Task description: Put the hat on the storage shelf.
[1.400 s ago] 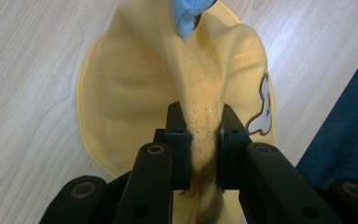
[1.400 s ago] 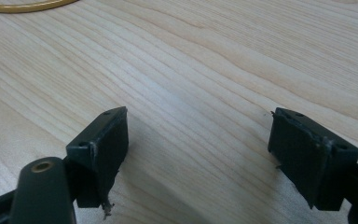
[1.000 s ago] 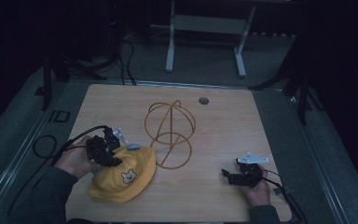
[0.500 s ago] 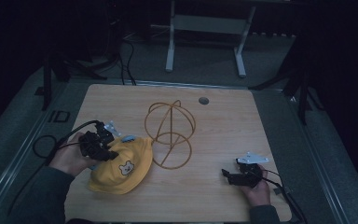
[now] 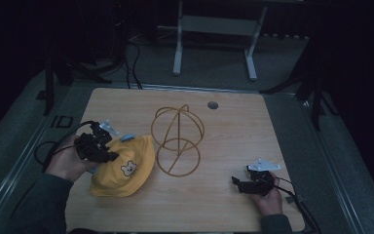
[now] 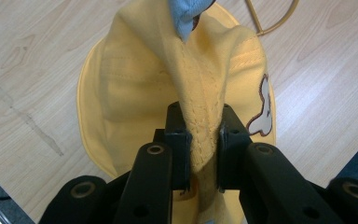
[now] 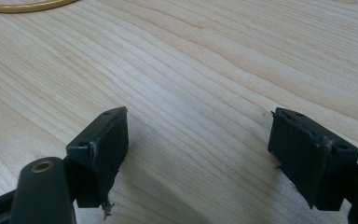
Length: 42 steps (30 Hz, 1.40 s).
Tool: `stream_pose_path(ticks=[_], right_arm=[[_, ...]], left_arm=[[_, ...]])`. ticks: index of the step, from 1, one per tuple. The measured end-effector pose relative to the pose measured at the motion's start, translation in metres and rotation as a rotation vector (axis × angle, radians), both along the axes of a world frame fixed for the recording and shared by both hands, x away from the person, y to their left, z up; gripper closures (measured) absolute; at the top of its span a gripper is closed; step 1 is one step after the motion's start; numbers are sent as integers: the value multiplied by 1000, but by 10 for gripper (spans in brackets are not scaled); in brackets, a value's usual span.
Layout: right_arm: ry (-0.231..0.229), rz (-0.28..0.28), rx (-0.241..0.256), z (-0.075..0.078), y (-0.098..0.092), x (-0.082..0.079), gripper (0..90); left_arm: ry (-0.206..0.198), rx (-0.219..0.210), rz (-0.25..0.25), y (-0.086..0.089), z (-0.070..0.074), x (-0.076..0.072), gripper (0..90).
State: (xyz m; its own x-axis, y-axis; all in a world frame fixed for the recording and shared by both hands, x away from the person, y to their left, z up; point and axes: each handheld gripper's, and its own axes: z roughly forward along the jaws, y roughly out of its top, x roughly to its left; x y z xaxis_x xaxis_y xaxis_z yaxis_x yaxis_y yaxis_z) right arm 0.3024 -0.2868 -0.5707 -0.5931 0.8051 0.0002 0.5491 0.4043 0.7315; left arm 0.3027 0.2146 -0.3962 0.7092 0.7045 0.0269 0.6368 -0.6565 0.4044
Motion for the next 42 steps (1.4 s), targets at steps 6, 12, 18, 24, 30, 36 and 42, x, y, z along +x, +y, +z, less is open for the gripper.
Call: stream_pose_path(ticks=[6, 12, 18, 24, 30, 36, 42], right_arm=[[0, 0, 0, 0, 0, 0, 200], [0, 0, 0, 0, 0, 0, 200], [-1, 1, -1, 0, 0, 0, 200], [-1, -1, 1, 0, 0, 0, 200], [-1, -1, 1, 0, 0, 0, 201], [-1, -1, 1, 0, 0, 0, 200], [-1, -1, 1, 0, 0, 0, 200]], left_arm=[[-24, -15, 41, 5, 6, 0, 783], [-32, -20, 62, 9, 9, 1, 783], [-49, -35, 104, 16, 13, 3, 782], [-66, -50, 144, 24, 16, 5, 783], [-70, -59, 162, 31, 19, 6, 783], [-75, -74, 184, 38, 22, 7, 784], [-100, -101, 191, 43, 29, 7, 784]])
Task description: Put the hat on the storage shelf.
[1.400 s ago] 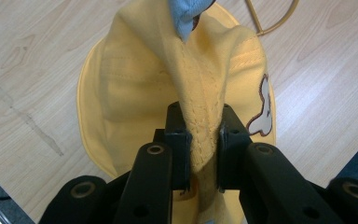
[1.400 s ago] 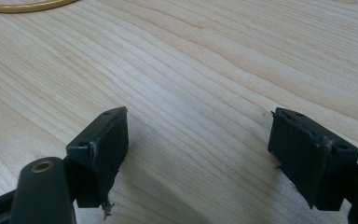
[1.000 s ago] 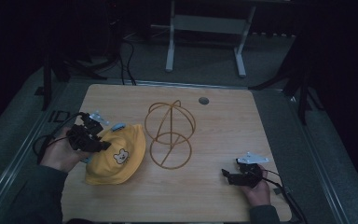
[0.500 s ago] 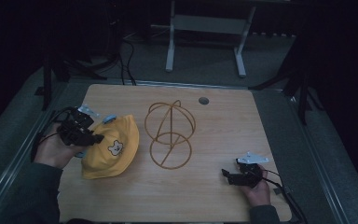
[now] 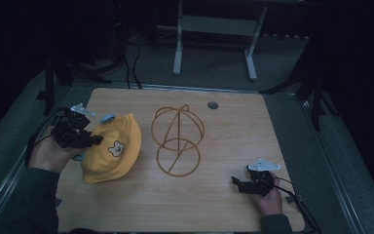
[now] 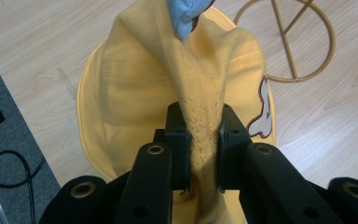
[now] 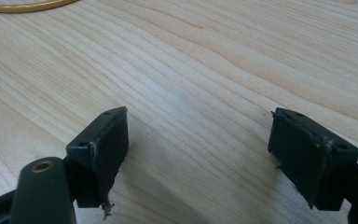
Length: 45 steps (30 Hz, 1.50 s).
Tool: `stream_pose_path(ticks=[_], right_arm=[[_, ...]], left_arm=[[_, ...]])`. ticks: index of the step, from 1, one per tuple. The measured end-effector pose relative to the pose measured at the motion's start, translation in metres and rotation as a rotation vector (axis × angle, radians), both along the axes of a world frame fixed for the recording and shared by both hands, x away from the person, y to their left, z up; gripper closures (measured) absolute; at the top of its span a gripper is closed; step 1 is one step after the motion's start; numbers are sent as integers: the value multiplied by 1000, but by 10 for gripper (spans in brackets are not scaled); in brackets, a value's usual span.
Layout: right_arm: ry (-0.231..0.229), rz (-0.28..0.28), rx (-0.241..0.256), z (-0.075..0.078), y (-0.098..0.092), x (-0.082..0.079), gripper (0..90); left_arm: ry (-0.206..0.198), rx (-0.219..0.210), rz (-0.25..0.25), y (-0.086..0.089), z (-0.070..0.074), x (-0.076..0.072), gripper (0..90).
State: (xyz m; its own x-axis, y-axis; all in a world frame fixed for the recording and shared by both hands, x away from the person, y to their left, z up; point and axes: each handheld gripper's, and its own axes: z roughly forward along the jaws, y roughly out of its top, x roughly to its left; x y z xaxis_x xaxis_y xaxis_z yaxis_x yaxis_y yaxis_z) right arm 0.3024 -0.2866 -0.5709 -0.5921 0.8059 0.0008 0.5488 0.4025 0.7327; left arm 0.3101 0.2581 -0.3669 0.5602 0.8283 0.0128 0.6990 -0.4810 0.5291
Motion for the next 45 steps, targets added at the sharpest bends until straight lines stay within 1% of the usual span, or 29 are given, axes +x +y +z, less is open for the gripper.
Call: stream_pose_path(ticks=[5, 9, 12, 14, 17, 19, 22, 26, 28, 30, 31, 33, 36, 42, 45], right_arm=[[-1, 1, -2, 0, 0, 0, 201], [0, 1, -2, 0, 0, 0, 200], [0, 1, -2, 0, 0, 0, 200], [0, 0, 0, 0, 0, 0, 200], [0, 0, 0, 0, 0, 0, 200], [1, 1, -2, 0, 0, 0, 200], [1, 2, -3, 0, 0, 0, 200], [3, 0, 0, 0, 0, 0, 200], [3, 1, -2, 0, 0, 0, 200], [3, 0, 0, 0, 0, 0, 200], [3, 0, 0, 0, 0, 0, 200], [4, -1, 0, 0, 0, 0, 200], [3, 0, -1, 0, 0, 0, 200], [3, 0, 0, 0, 0, 0, 200], [3, 0, 0, 0, 0, 0, 200]], left_arm=[[-25, -19, -9, 1, 3, -1, 784], [-43, -39, -7, 1, 5, -1, 784], [-45, -46, -8, 2, 6, -1, 784], [-52, -64, -21, 3, 8, -3, 784], [-59, -72, -26, 4, 10, -4, 784], [-73, -83, -31, 5, 13, -6, 784], [-79, -94, -35, 6, 15, -7, 784], [-96, -112, -40, 7, 18, -9, 785], [-97, -115, -51, 7, 20, -10, 785], [-97, -115, -51, 7, 20, -10, 785], [-114, -119, -76, 7, 24, -11, 785], [-119, -122, -85, 6, 26, -12, 785], [-124, -119, -88, 7, 28, -13, 785], [-128, -126, -93, 8, 31, -13, 785], [-137, -133, -100, 9, 33, -14, 785]])
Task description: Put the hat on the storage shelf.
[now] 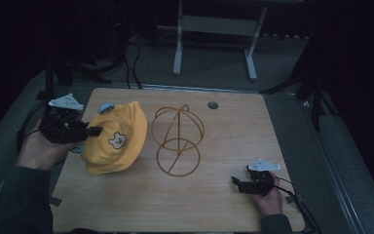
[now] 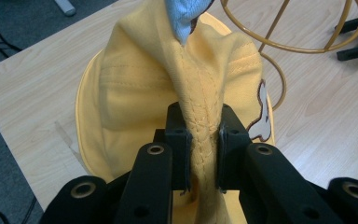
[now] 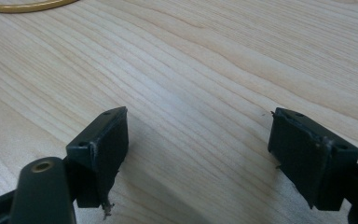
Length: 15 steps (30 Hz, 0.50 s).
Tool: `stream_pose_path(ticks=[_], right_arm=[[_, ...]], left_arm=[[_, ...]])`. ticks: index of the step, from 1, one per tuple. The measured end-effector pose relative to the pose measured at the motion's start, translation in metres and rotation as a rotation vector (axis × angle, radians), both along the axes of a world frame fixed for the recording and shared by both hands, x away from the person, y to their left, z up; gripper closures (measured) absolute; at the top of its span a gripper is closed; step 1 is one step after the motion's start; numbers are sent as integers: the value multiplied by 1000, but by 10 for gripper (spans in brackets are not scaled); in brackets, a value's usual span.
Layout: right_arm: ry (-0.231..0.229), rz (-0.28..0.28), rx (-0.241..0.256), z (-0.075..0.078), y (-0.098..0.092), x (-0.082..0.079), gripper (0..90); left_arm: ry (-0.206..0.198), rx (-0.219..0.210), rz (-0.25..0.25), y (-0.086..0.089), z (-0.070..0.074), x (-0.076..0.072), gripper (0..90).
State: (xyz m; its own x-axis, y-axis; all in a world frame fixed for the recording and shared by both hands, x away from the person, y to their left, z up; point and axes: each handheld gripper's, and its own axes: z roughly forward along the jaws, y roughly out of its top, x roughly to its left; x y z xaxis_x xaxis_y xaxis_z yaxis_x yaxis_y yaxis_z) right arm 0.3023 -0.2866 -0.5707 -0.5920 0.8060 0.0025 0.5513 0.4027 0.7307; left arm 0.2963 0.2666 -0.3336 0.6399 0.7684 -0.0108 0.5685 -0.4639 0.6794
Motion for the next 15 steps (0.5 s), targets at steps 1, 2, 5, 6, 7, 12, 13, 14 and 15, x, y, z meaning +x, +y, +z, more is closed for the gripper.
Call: stream_pose_path(ticks=[1, 2, 5, 6, 7, 12, 13, 14, 15], right_arm=[[0, 0, 0, 0, 0, 0, 200], [0, 0, 0, 0, 0, 0, 200], [0, 1, -1, 0, 0, 0, 200], [-1, 2, -2, 0, 0, 0, 200], [-1, 1, -2, 0, 0, 0, 200], [-1, 1, -2, 0, 0, 0, 201], [-1, 1, -1, 0, 0, 0, 200], [-1, 1, -2, 0, 0, 0, 200], [0, 0, 0, 0, 0, 0, 200]], left_arm=[[-4, 0, -1, 0, 1, 0, 785], [-11, 0, -4, 0, 1, -1, 785], [-21, -7, -16, 0, 1, -2, 785], [-25, -14, -22, 0, 2, -2, 785], [-27, -16, -25, 0, 2, -2, 785], [-31, -18, -26, -1, 3, -2, 785], [-33, -20, -27, -1, 3, -2, 785], [-35, -24, -27, -1, 3, -2, 784], [-36, -26, -27, -1, 4, -2, 784]])
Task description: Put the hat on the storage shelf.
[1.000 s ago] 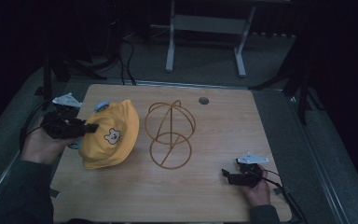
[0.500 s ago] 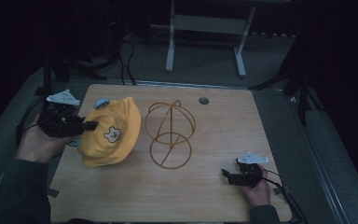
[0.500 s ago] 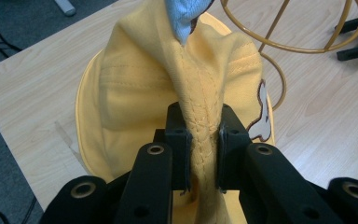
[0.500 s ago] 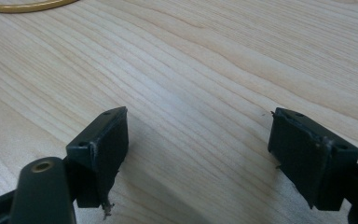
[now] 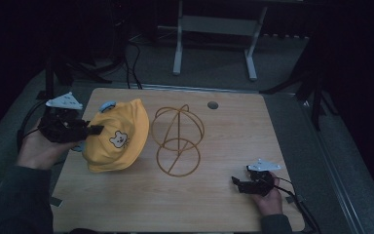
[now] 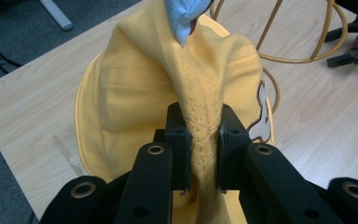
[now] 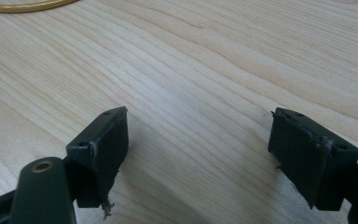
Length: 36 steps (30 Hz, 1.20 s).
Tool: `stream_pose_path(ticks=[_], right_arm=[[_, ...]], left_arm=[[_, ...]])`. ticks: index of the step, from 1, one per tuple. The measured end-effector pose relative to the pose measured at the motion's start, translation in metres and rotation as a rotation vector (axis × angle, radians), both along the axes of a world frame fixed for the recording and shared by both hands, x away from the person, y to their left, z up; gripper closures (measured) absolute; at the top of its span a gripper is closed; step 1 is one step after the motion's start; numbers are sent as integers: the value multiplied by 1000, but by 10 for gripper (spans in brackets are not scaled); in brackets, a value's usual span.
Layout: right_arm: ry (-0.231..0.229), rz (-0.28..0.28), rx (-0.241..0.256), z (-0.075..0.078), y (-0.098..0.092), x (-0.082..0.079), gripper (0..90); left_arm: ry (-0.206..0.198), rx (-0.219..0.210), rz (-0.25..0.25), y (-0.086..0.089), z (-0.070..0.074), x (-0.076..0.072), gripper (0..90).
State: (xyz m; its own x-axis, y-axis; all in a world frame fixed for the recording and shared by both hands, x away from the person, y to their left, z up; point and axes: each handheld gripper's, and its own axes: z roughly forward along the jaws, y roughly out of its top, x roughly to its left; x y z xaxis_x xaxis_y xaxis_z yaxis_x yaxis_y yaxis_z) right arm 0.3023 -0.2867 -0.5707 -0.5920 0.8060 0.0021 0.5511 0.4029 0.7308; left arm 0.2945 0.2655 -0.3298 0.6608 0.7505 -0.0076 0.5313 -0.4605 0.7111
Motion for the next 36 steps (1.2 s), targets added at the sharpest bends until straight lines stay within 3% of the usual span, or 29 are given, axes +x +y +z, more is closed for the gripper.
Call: stream_pose_path(ticks=[23, 36], right_arm=[[-2, 1, 0, 0, 0, 0, 200], [-2, 2, -2, 0, 0, 0, 200]], left_arm=[[-24, -46, -31, 2, 9, 0, 785], [-36, -50, -56, 0, 15, 2, 785]])
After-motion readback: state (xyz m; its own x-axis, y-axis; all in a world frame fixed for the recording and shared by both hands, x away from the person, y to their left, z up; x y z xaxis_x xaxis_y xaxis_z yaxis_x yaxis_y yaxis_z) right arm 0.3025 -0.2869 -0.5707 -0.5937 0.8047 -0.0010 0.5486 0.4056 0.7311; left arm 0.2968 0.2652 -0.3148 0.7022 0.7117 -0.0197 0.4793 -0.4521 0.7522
